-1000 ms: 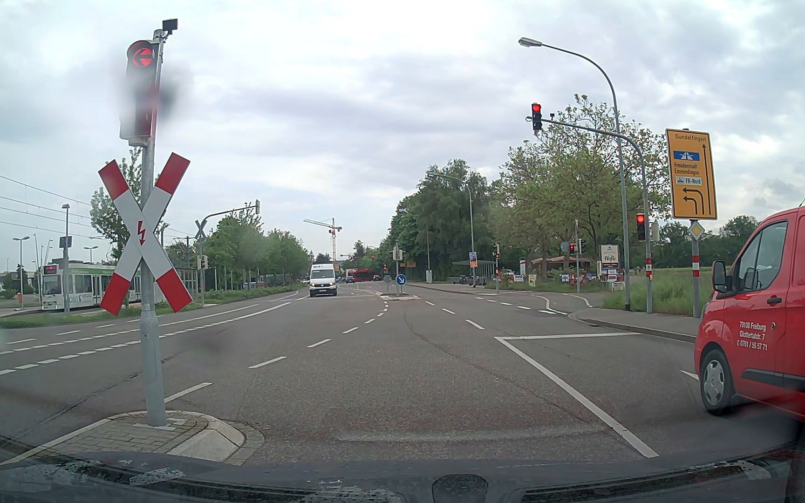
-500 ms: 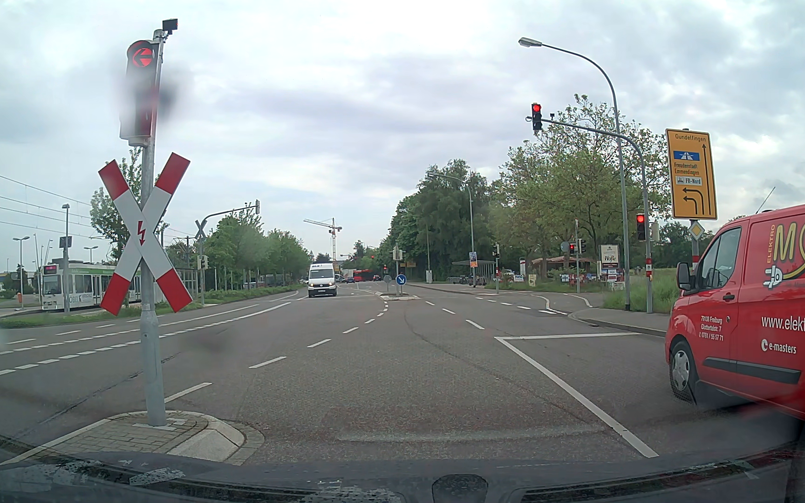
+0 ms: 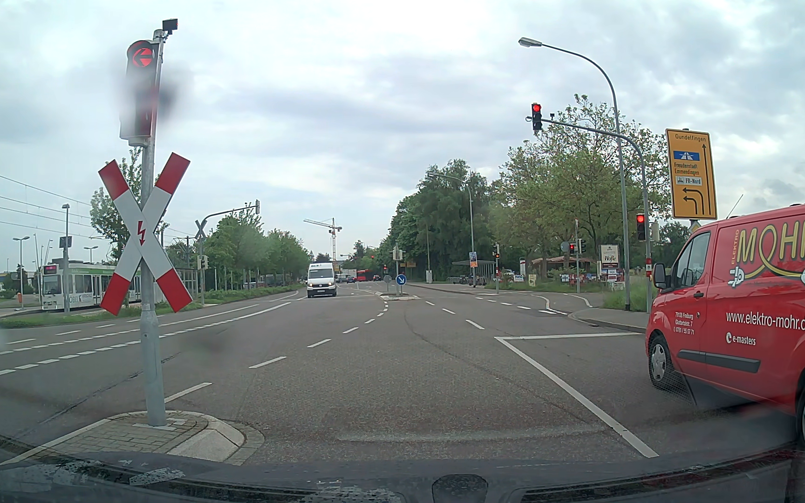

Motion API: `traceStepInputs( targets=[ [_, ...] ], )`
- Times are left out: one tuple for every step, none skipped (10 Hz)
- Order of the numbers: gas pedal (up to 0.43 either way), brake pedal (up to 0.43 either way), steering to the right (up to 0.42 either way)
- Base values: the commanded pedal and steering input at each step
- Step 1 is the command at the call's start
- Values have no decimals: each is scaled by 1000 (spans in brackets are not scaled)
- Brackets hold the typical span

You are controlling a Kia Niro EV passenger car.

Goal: Follow the waypoints while adhering to traffic rules and regulations

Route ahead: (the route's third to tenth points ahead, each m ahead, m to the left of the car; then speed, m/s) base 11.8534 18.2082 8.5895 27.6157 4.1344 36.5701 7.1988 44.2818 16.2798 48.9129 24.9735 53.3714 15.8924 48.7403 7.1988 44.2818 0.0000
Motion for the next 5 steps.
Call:
traceStepInputs(
  targets=[
    [0, 201, 10],
    [0, 201, 9],
    [0, 201, 10],
    [0, 201, 9],
    [0, 201, 10]
  ],
)
